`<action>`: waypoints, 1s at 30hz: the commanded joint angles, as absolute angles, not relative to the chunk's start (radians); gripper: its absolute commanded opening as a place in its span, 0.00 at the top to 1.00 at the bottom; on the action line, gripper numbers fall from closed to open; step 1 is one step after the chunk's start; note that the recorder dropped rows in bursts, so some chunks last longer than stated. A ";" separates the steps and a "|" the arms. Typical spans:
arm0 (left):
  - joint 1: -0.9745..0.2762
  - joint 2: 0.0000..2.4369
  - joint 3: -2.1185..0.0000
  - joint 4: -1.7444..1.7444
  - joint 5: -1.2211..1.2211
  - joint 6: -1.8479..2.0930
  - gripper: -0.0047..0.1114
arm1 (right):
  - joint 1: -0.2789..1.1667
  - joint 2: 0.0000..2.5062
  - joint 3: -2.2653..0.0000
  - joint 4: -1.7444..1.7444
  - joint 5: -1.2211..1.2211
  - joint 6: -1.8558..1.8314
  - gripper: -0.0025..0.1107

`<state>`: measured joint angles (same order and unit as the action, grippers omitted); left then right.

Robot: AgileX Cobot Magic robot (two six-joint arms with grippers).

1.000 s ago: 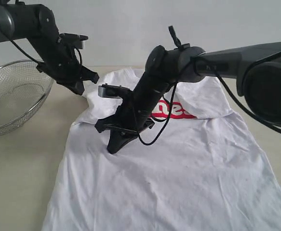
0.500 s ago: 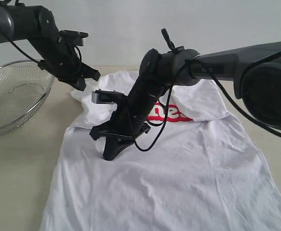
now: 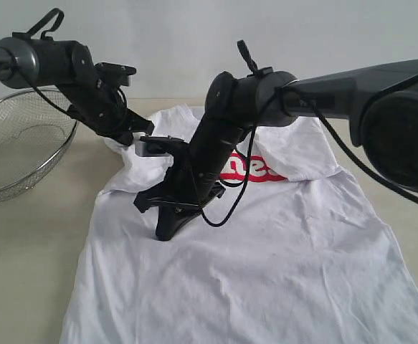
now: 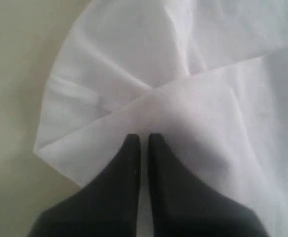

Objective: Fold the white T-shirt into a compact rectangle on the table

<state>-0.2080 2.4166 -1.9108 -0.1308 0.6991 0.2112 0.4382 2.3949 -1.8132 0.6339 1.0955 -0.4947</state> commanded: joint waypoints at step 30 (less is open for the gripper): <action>-0.208 2.534 -2.062 0.103 0.689 0.126 0.92 | 0.439 2.357 -1.804 0.617 1.080 -0.517 0.98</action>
<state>-0.2098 2.5119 -2.0408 0.0931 0.6764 0.1406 0.4389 2.3727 -1.8047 0.6204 1.0760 -0.4988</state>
